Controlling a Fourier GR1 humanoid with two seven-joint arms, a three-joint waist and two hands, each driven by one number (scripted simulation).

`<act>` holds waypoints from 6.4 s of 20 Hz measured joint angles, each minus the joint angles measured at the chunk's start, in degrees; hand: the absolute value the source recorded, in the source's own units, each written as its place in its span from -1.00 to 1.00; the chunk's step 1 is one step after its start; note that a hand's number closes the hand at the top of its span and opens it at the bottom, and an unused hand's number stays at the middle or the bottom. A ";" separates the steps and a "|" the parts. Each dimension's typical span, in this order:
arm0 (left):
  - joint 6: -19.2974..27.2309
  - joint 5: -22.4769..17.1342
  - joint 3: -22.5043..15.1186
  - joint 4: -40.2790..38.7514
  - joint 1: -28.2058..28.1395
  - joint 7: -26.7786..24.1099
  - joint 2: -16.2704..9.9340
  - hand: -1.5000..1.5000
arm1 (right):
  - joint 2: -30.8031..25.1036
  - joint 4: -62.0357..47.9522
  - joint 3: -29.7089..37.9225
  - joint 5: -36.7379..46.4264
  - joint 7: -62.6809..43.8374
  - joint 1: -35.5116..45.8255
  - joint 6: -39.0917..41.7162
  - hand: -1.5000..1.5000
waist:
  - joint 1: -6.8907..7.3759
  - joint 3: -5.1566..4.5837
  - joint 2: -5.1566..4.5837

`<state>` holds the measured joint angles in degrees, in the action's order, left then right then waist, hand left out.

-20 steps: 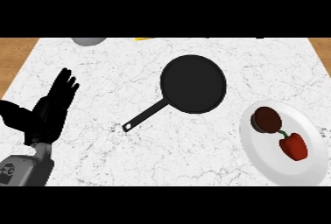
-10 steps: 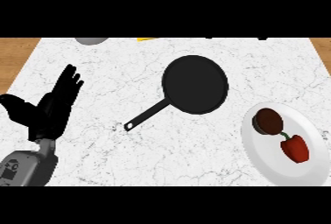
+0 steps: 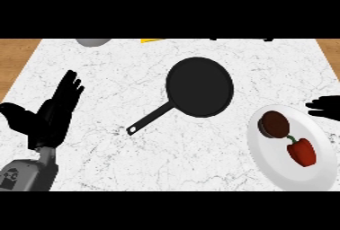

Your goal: Pick the bell pepper from the plate and place it in the pan

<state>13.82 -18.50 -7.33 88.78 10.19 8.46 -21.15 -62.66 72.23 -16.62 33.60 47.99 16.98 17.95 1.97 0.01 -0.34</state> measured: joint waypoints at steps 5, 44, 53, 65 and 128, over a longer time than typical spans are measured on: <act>0.09 0.70 0.93 0.57 0.00 1.36 0.59 0.00 | 0.18 -1.96 -2.56 6.17 2.11 1.72 -1.37 -1.00 | -0.95 0.00 0.16; -6.22 7.44 8.74 0.21 0.87 4.28 6.74 0.00 | 21.90 2.73 4.37 38.21 -6.45 -4.68 -3.65 -1.00 | -1.85 -0.02 0.34; -7.15 9.23 9.12 2.13 -1.41 4.00 8.49 0.00 | 26.26 -3.90 6.51 41.90 -3.29 -2.38 -6.02 -1.00 | -1.85 -0.29 0.60; -8.70 8.86 10.75 2.05 -0.80 4.82 8.25 0.00 | 29.58 -9.23 7.39 43.72 1.24 -0.16 -12.89 1.00 | -1.58 -1.28 1.47; -8.33 11.46 7.83 0.20 3.81 5.32 10.87 0.00 | 62.06 -27.72 24.21 64.18 -117.02 38.22 -27.91 1.00 | 2.91 0.03 -0.76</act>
<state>5.49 -7.04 0.50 88.98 14.00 13.78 -10.28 -0.59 44.52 7.59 97.78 -69.03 55.21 -9.97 4.88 0.04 -1.10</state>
